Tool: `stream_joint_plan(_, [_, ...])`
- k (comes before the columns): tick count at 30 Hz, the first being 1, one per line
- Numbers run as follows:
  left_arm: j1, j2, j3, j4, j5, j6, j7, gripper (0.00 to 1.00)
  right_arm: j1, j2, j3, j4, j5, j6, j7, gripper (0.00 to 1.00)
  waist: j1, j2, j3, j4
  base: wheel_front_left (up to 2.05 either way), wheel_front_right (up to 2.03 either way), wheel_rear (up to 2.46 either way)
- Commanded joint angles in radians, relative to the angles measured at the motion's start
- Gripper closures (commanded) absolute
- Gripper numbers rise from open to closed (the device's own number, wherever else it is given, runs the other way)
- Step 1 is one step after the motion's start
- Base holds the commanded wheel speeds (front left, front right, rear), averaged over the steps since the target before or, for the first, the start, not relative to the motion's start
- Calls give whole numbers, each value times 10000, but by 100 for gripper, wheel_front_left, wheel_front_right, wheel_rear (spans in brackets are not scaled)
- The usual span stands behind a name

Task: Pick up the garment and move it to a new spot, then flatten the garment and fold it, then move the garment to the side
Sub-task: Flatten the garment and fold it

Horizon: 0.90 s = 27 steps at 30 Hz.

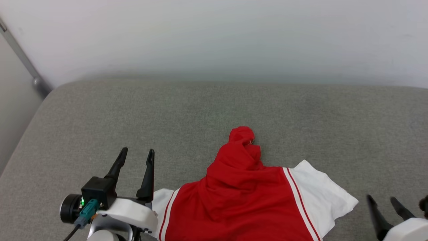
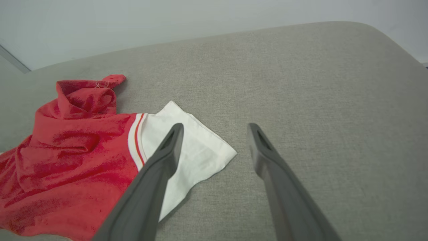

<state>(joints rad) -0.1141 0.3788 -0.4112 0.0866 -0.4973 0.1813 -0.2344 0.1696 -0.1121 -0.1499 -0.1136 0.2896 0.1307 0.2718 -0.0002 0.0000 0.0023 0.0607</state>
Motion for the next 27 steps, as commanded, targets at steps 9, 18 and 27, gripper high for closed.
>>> stream_joint_plan(9, [-615,-261,3,-458,345,-43,-244,0,-986,-1106,-716,1080,827,-1,3973,0,2,0,1270,537,0,0,0])
stream_joint_plan(18, [-1067,-496,89,-332,506,-234,-302,0,-2146,-1334,128,1959,1290,-1,5528,0,2,0,2228,878,0,0,0])
stream_joint_plan(27, [-1067,-543,188,1,396,-644,-323,0,-2128,-1182,779,2822,1948,14,5937,100,2,0,2182,864,0,0,0])
